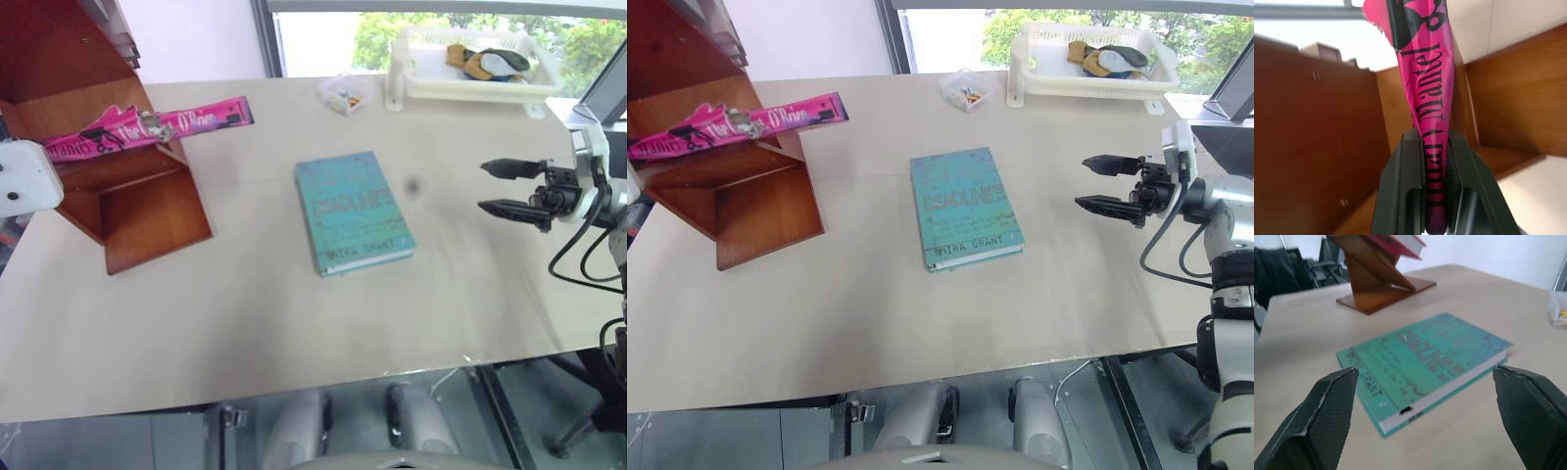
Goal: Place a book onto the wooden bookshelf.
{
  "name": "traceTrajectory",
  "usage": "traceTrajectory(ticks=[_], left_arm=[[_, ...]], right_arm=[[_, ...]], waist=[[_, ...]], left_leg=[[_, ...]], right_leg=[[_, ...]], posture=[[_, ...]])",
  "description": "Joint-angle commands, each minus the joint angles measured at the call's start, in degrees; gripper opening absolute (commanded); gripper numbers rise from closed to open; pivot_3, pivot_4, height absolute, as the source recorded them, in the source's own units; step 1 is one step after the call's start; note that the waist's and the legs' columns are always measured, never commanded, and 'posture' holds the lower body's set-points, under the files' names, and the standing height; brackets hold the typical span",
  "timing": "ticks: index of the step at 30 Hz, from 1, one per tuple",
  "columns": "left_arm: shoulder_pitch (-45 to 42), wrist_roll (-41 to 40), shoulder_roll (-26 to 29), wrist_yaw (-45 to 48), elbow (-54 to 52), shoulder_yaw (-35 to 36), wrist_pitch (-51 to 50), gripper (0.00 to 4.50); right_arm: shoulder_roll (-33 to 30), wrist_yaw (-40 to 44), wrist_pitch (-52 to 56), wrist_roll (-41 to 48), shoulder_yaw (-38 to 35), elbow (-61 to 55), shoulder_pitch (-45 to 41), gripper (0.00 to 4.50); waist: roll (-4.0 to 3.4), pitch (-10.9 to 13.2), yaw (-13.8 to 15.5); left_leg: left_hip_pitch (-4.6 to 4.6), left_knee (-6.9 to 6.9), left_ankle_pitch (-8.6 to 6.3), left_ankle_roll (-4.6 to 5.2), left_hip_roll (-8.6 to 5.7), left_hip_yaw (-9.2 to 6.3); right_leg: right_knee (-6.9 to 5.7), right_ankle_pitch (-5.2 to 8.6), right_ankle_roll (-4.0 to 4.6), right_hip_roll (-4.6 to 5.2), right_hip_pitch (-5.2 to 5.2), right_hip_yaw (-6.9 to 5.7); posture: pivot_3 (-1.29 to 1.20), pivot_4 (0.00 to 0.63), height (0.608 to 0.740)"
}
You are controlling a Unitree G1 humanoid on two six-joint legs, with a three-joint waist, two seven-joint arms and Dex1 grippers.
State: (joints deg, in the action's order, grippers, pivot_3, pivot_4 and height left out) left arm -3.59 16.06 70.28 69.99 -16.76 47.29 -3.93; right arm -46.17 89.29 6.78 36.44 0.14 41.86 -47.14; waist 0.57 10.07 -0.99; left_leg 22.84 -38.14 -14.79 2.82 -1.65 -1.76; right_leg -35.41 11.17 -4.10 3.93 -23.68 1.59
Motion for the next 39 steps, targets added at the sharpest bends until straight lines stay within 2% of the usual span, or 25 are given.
traceTrajectory(ticks=[1, 9, 14, 27, 28, 29, 31, 33, 35, 39], left_arm=[[2.1, 0.7, 1.5, 0.7, 2.5, 4.2, 1.3, 0.04], [8.0, 1.6, 1.0, 1.1, 6.3, 8.2, 1.6, 0.04], [10.1, 1.5, 1.2, 0.4, 6.4, 9.4, 1.1, 0.04], [9.6, 0.7, 4.0, -3.6, 11.2, 8.8, 4.8, 0.04], [9.8, 0.7, 4.1, -3.3, 11.4, 8.9, 4.6, 0.82], [9.9, 0.7, 4.1, -3.1, 11.4, 9.0, 4.2, 1.39], [9.9, 1.2, 4.1, -3.2, 11.6, 9.4, 3.9, 2.22], [10.4, 2.0, 4.4, -2.9, 12.1, 10.1, 4.1, 2.80], [11.4, 3.2, 4.7, -1.4, 12.9, 11.9, 4.7, 3.76], [11.6, 4.0, 5.6, 0.9, 13.5, 14.6, 4.6, 3.76]], right_arm=[[-2.1, 3.2, 1.9, 4.5, -1.1, -3.1, -1.2, 4.50], [-2.1, 3.2, 6.9, 11.6, -3.9, -5.5, -2.4, 4.50], [-2.6, 3.2, 8.1, 12.7, -3.8, -5.7, -2.8, 4.50], [-2.9, 3.2, 7.2, 12.3, -3.2, -4.4, -3.0, 4.50], [-2.9, 3.2, 7.2, 12.4, -3.3, -4.5, -2.9, 4.50], [-3.0, 3.2, 7.2, 12.4, -3.3, -4.5, -2.8, 4.50], [-3.1, 3.2, 7.1, 12.4, -3.3, -4.4, -2.6, 4.50], [-3.1, 3.2, 7.0, 12.4, -3.3, -4.3, -2.5, 4.50], [-3.1, 3.2, 6.9, 12.3, -3.3, -3.9, -2.6, 4.50], [-3.0, 3.2, 6.7, 12.1, -3.1, -3.5, -2.7, 4.50]], waist=[[-0.01, 0.0, 0.0], [-0.03, 0.0, -0.6], [-0.04, 0.0, -1.6], [-0.05, 0.0, -1.6], [-0.05, 0.0, -1.6], [-0.05, 0.0, -1.6], [-0.04, 0.0, -1.4], [-0.04, 0.0, -1.4], [-0.03, 0.0, -1.3], [-0.04, 0.0, -1.4]], left_leg=[[-0.01, 0.04, 0.00, 0.00, 0.00, 0.00], [-0.05, 0.27, -0.01, -0.01, 0.06, 0.08], [-0.11, 0.64, 0.00, -0.04, 0.08, 0.31], [-0.08, 0.92, 0.00, -0.05, 0.22, 0.73], [-0.07, 0.93, 0.00, -0.05, 0.22, 0.74], [-0.06, 0.93, 0.00, -0.05, 0.23, 0.74], [0.03, 0.95, 0.00, -0.05, 0.22, 0.77], [0.05, 0.95, -0.01, -0.05, 0.20, 0.78], [0.07, 0.95, -0.01, -0.05, 0.19, 0.78], [0.07, 0.96, -0.01, -0.05, 0.19, 0.77]], right_leg=[[0.01, 0.00, 0.00, 0.01, -0.01, 0.00], [0.08, 0.00, 0.04, 0.26, -0.10, 0.14], [0.09, 0.00, 0.06, 0.31, -0.34, 0.42], [0.00, 0.03, 0.14, 0.27, -0.73, 0.86], [-0.01, 0.03, 0.14, 0.27, -0.75, 0.88], [-0.01, 0.03, 0.14, 0.27, -0.76, 0.88], [0.02, 0.03, 0.14, 0.28, -0.81, 0.89], [0.06, 0.03, 0.14, 0.31, -0.81, 0.88], [0.07, 0.03, 0.14, 0.32, -0.80, 0.88], [0.07, 0.03, 0.14, 0.32, -0.81, 0.85]], posture=[[0.00, 0.150, 0.740], [0.00, 0.150, 0.740], [0.00, 0.150, 0.740], [0.00, 0.150, 0.740], [0.00, 0.150, 0.740], [0.00, 0.150, 0.740], [0.00, 0.150, 0.740], [0.00, 0.150, 0.740], [0.00, 0.150, 0.740], [0.00, 0.150, 0.740]])
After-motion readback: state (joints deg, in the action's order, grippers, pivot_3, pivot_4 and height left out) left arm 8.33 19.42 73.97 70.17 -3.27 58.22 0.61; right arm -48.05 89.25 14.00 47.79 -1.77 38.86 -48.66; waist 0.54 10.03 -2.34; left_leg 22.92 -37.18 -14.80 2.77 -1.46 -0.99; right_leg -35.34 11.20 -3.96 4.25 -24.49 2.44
